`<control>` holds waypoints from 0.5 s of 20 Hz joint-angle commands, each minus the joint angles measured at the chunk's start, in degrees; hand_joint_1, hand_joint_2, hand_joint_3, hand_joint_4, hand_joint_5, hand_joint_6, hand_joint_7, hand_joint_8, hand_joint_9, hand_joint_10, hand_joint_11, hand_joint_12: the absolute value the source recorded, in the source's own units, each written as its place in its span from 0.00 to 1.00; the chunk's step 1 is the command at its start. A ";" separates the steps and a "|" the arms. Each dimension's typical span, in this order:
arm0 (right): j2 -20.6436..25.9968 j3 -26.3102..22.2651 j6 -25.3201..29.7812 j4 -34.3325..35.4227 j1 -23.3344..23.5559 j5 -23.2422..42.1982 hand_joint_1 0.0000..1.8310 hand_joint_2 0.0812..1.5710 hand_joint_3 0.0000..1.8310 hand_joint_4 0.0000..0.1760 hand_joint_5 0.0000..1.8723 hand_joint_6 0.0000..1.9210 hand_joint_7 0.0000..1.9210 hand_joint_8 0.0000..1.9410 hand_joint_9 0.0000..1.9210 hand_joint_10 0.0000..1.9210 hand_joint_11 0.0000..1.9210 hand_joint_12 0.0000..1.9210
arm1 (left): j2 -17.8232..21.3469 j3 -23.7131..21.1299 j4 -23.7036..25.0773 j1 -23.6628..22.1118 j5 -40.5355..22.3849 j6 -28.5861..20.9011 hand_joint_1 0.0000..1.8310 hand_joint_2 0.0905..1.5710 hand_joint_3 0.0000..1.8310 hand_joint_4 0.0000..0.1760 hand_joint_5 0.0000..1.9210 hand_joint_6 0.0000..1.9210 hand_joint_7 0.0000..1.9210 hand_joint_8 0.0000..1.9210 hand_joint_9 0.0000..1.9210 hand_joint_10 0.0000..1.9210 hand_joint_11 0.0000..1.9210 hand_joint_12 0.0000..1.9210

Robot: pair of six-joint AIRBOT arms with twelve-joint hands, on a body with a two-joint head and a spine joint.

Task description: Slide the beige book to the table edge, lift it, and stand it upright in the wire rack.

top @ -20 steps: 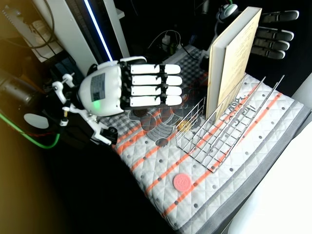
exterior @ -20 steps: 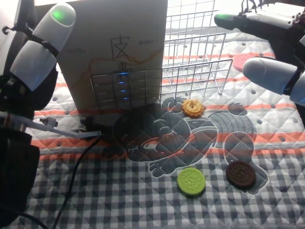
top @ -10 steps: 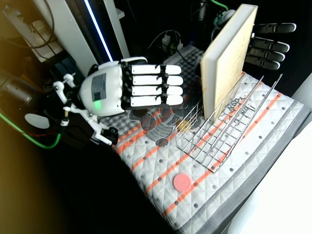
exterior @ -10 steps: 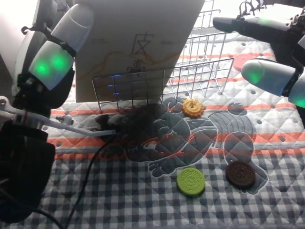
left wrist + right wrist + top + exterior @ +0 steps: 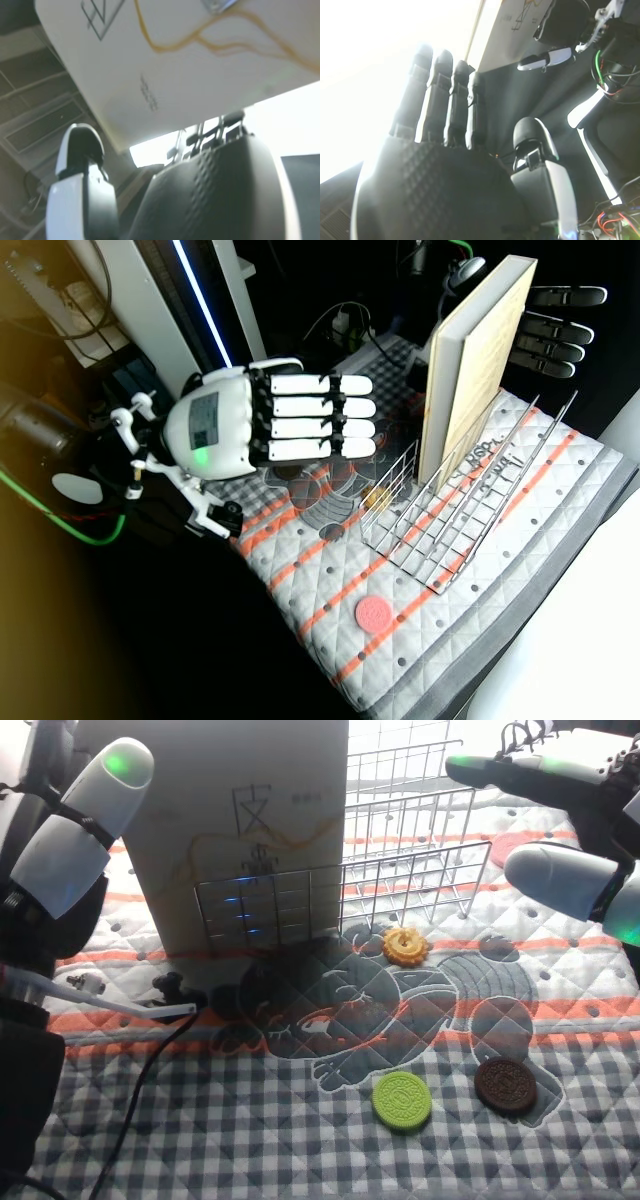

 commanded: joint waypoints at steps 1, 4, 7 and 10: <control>0.00 -0.14 0.11 1.43 0.24 6.88 0.00 0.87 0.00 0.00 0.21 0.00 0.23 0.00 0.23 0.00 0.22 0.00 | 0.72 -0.08 2.19 0.18 -7.53 -0.23 0.36 0.66 0.00 1.00 0.00 0.00 0.00 0.00 0.00 0.00 0.00 0.00; 0.07 -0.16 0.11 1.45 0.23 6.83 0.00 0.87 0.00 0.00 0.21 0.00 0.23 0.00 0.23 0.01 0.22 0.01 | -0.54 0.01 2.15 -0.52 -7.90 0.03 0.34 0.64 0.00 1.00 0.00 0.00 0.00 0.00 0.00 0.00 0.00 0.00; 0.09 -0.06 0.11 1.43 0.23 6.84 0.00 0.87 0.00 0.00 0.21 0.00 0.23 0.00 0.22 0.00 0.22 0.00 | -3.72 1.39 2.25 -2.05 -6.89 -0.54 0.35 0.65 0.00 1.00 0.00 0.00 0.00 0.00 0.00 0.00 0.00 0.00; 0.04 0.11 0.11 1.41 0.23 6.86 0.00 0.87 0.00 0.00 0.21 0.00 0.23 0.00 0.23 0.00 0.21 0.00 | -4.99 2.14 2.97 -3.32 -5.46 -0.61 0.34 0.63 0.00 1.00 0.00 0.00 0.00 0.00 0.00 0.00 0.00 0.00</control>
